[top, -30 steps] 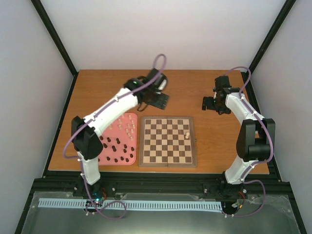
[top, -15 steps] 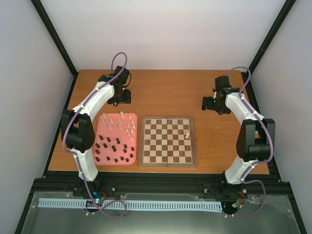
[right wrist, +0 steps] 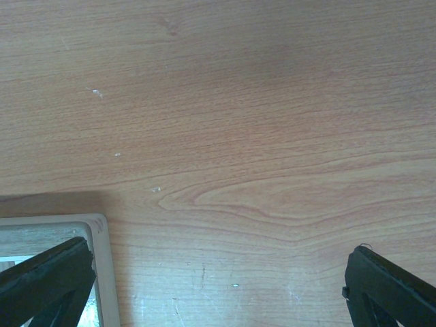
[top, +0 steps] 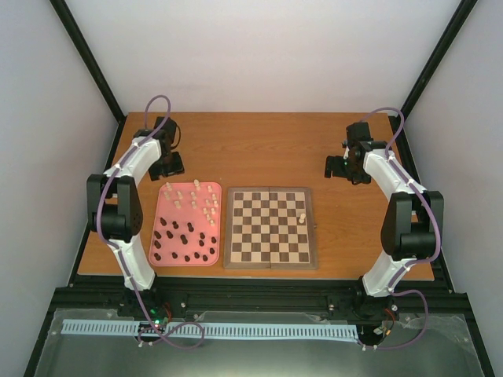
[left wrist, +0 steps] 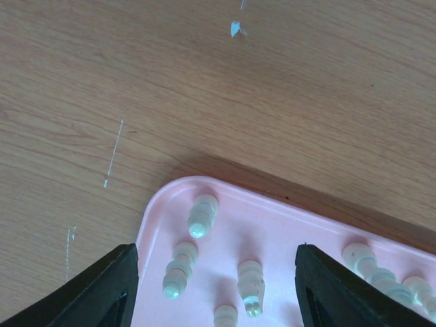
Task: Set up the chess pieces on the board
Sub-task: Pick up the chess piece from the storage box.
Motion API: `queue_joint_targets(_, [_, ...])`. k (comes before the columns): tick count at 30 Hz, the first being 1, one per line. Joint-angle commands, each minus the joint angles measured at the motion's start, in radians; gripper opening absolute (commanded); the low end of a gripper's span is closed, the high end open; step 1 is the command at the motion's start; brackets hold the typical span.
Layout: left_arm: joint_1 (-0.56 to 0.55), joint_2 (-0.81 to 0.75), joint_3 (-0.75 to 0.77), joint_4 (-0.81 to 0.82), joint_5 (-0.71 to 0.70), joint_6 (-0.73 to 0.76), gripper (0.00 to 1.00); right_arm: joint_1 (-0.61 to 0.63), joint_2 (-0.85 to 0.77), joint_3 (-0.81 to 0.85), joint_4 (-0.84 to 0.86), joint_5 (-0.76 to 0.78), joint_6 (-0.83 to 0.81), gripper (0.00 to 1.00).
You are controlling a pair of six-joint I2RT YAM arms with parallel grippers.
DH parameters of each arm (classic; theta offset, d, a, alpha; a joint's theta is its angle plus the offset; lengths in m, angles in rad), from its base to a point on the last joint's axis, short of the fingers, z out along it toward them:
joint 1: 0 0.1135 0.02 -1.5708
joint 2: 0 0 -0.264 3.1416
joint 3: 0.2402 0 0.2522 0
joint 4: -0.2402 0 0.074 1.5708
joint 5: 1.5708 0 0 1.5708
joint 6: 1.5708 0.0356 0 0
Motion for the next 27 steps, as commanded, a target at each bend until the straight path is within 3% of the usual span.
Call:
queue_joint_targets(1, [0.008,-0.003,-0.028,0.046,0.0,-0.028,0.62,-0.01,-0.001,0.007,-0.001,-0.009,-0.008,1.0])
queue_joint_targets(27, [0.068,0.116,-0.067,0.116,0.062,-0.023,0.48,-0.011,0.011,0.007,-0.017,0.013,-0.009,1.0])
